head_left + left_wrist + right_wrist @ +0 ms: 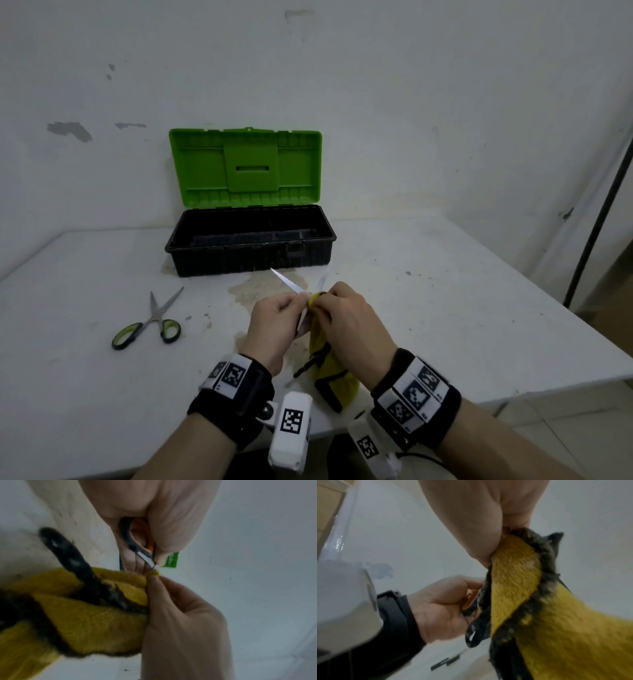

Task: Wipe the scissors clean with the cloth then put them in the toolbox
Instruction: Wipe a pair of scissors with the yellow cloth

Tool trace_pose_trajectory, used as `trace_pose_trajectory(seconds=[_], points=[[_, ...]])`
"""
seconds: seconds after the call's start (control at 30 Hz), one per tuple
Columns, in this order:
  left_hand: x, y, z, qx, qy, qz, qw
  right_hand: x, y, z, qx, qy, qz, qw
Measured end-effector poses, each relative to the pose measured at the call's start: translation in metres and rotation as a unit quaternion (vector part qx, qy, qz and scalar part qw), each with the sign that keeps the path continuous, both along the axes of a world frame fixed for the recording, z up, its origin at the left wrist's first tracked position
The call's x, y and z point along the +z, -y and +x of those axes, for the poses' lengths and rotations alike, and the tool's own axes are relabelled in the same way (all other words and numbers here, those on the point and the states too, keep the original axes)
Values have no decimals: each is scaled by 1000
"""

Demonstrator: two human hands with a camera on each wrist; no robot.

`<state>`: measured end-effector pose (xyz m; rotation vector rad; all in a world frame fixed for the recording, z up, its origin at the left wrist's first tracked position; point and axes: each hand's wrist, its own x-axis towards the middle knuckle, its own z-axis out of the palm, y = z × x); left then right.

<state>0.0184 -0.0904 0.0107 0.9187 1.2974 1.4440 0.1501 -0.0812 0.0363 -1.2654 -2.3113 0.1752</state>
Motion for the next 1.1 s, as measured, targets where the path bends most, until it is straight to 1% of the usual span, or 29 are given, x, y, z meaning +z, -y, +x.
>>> trace_pose_trajectory(seconds=[0.1, 0.2, 0.27, 0.33, 0.4, 0.47, 0.53, 0.67, 0.77, 0.8, 0.83, 0.93, 1.1], points=[[-2, -2, -5, 16, 14, -10, 1000, 3, -3, 8, -30, 16, -14, 999], [-3, -3, -6, 6, 18, -6, 1000, 8, -3, 5, -1, -10, 10, 1000], [-2, -2, -4, -5, 19, -3, 1000, 6, -1, 1, 18, -14, -1, 1000], [-2, -2, -6, -2, 43, -18, 999, 5, -2, 3, 8, -1, -22, 1000], [-1, -1, -9, -8, 75, -38, 996, 6, -5, 7, -1, 2, -20, 1000], [0, 0, -9, -24, 107, -47, 993, 8, -3, 5, 18, -11, -7, 1000], [2, -1, -8, -37, 120, -48, 991, 6, 2, -1, 40, -22, -1, 999], [6, -2, -6, -26, 114, -42, 992, -4, 10, -8, 63, -23, 4, 998], [7, -1, -8, -10, 83, -24, 996, -4, 18, -5, 121, -26, -7, 992], [7, -2, -9, -6, 73, -22, 997, -2, 19, -4, 125, -31, -5, 992], [5, -3, -10, -5, 62, -22, 998, -1, 17, -2, 113, -37, -3, 993], [0, -3, -8, -19, 41, -18, 999, 2, 3, 0, 34, -53, 12, 998], [1, 0, -5, 8, 15, -4, 1000, -4, -3, 4, -30, -5, 1, 1000]])
